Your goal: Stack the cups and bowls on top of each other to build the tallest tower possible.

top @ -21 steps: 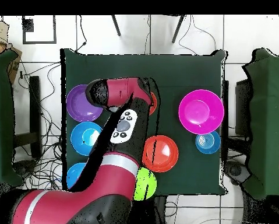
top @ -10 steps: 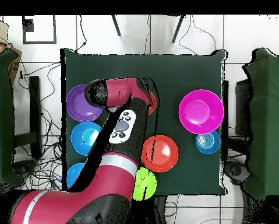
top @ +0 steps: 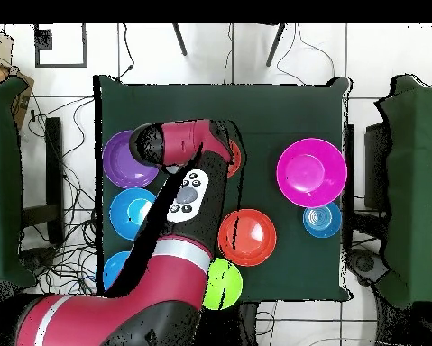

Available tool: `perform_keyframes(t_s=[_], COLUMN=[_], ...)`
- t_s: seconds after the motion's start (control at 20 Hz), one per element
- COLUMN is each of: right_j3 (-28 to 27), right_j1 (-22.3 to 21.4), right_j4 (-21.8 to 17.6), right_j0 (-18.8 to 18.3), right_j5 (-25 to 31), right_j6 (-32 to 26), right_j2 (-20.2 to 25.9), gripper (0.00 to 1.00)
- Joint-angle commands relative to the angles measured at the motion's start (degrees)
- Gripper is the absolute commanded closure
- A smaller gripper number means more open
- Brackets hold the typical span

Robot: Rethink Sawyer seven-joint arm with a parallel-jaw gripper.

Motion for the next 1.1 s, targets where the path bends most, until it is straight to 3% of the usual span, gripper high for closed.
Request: perform_keyframes(t_s=[0.05, 1.1], right_j3=[0.8, 0.3], right_j1=[2.6, 2.7], right_j4=[1.3, 1.5], right_j0=[0.3, 0.4], right_j5=[1.5, 1.8], right_j6=[8.4, 8.5], right_j2=[4.9, 5.0], gripper=[1.00, 1.00])
